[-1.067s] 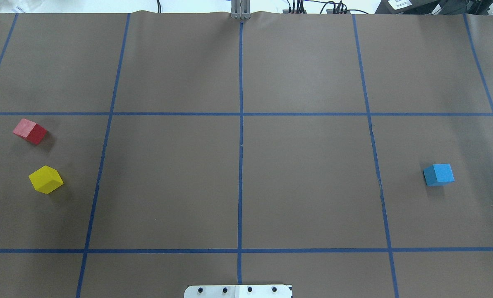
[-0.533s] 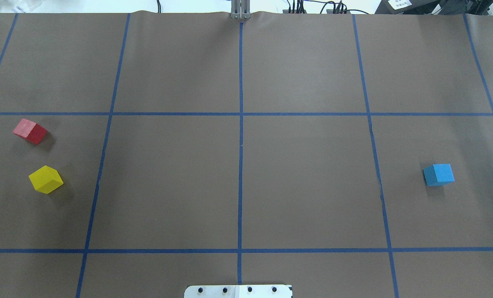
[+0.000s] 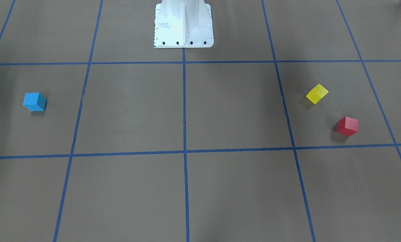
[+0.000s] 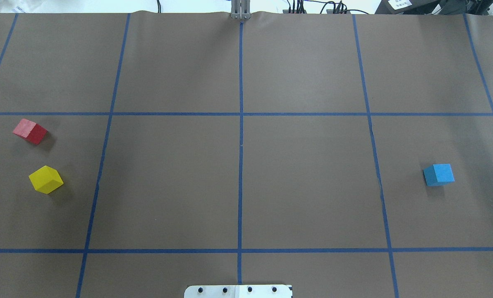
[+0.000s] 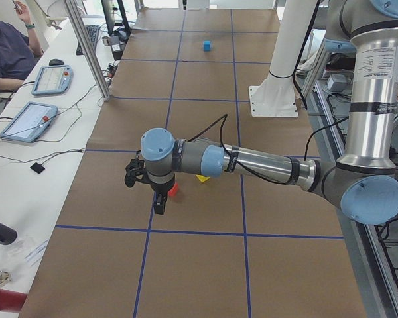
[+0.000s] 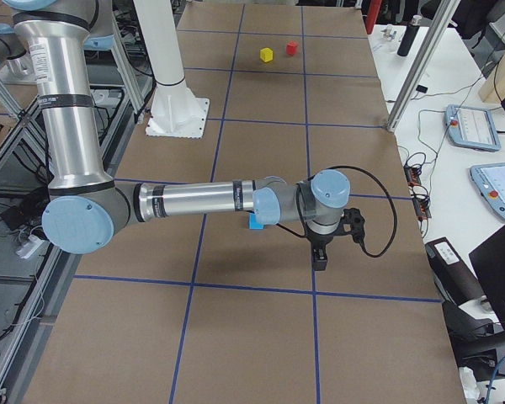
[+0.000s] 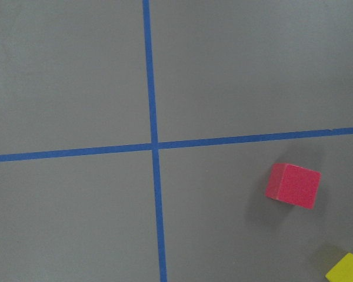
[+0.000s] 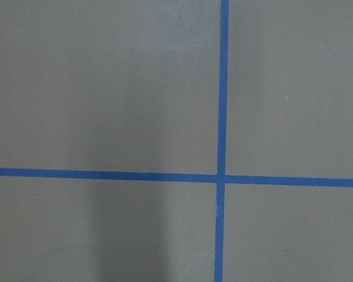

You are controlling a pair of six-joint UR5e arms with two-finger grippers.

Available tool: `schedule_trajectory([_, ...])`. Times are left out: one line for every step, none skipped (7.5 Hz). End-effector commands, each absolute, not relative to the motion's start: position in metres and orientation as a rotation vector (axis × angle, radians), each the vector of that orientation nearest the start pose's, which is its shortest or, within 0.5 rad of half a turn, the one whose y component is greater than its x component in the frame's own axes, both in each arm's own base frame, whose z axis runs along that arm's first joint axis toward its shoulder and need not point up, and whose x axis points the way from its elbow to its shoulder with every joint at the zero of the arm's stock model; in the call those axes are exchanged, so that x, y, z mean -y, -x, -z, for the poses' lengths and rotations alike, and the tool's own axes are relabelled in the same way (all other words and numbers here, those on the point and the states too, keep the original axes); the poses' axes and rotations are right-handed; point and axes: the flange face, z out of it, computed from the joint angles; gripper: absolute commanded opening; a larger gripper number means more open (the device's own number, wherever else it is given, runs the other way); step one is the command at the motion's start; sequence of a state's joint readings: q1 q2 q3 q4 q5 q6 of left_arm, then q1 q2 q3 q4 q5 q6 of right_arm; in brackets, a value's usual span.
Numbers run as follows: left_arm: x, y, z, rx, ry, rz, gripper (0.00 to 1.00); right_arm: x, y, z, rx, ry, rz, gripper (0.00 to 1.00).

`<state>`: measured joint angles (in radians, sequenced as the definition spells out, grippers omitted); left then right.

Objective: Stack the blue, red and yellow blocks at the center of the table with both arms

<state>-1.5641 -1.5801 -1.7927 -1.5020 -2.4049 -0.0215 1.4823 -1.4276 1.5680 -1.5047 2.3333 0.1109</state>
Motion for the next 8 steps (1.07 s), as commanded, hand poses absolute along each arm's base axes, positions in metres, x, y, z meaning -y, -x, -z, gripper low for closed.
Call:
schedule_trajectory([0.492, 0.055, -0.53, -0.841, -0.164, -0.061, 1.0, 0.582, 0.017, -0.537, 0.777, -0.181, 0.133, 0.99])
schedule_trajectory([0.494, 0.053, -0.532, -0.83, -0.156, -0.06, 1.0, 0.577, 0.049, -0.524, 0.782, -0.164, 0.142, 1.0])
schedule_trajectory([0.496, 0.053, -0.53, -0.829, -0.162, -0.064, 1.0, 0.565, 0.076, -0.519, 0.802, -0.141, 0.105, 1.0])
schedule_trajectory([0.496, 0.053, -0.53, -0.831, -0.159, -0.061, 1.0, 0.532, 0.092, -0.538, 0.823, -0.106, 0.061, 0.99])
schedule_trajectory([0.495, 0.053, -0.531, -0.833, -0.156, -0.06, 1.0, 0.517, 0.118, -0.544, 0.858, -0.121, 0.067, 0.99])
schedule_trajectory([0.495, 0.053, -0.531, -0.836, -0.155, -0.059, 1.0, 0.507, 0.143, -0.543, 0.875, -0.093, 0.035, 0.99])
schedule_trajectory([0.494, 0.053, -0.533, -0.837, -0.151, -0.056, 1.0, 0.49, 0.179, -0.554, 0.848, -0.054, 0.06, 0.99])
schedule_trajectory([0.493, 0.053, -0.535, -0.839, -0.147, -0.054, 1.0, 0.483, 0.2, -0.559, 0.816, -0.052, 0.09, 0.99])
